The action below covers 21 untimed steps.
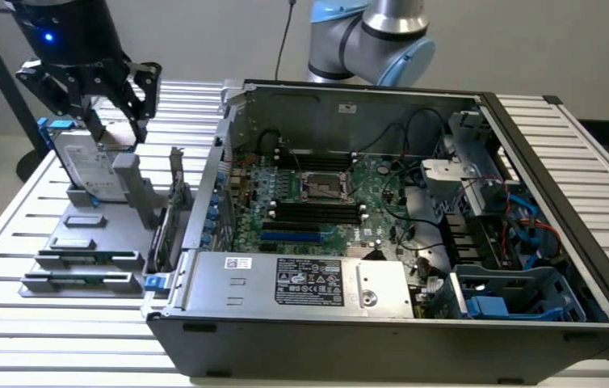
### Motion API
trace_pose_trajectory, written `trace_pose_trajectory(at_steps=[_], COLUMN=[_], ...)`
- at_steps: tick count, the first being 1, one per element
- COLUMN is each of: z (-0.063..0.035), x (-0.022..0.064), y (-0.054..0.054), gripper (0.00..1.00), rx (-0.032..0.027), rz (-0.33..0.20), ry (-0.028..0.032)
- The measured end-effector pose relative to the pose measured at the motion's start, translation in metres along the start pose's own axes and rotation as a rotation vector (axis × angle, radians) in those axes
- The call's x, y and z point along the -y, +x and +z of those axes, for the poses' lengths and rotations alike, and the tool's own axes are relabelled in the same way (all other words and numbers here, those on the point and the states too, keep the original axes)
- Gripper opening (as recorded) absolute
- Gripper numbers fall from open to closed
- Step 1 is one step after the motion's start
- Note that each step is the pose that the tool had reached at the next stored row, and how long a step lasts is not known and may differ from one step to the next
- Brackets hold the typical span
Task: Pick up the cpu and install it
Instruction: 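Pick up the cpu and move it towards the insertion slot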
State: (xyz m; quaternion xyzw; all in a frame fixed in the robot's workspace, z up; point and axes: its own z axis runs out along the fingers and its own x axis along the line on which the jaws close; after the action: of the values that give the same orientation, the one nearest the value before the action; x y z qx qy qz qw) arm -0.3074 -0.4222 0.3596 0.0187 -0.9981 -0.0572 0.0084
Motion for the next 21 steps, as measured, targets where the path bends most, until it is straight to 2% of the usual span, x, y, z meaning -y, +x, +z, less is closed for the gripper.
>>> trace_pose_trajectory(at_steps=[6,11,16,21], z=[-0.0048,-0.0075,-0.0087,-0.0091], x=[0.0004,0.0009,0.0016,0.0024], y=[-0.026,-0.047,-0.069,-0.090], gripper=[0.55,0.55,0.55,0.55], rx=[0.0005,0.0005,-0.0001,-0.0016], rz=[-0.004,-0.007,-0.009,-0.012], ry=[-0.0334,-0.0545,-0.0665,-0.0707])
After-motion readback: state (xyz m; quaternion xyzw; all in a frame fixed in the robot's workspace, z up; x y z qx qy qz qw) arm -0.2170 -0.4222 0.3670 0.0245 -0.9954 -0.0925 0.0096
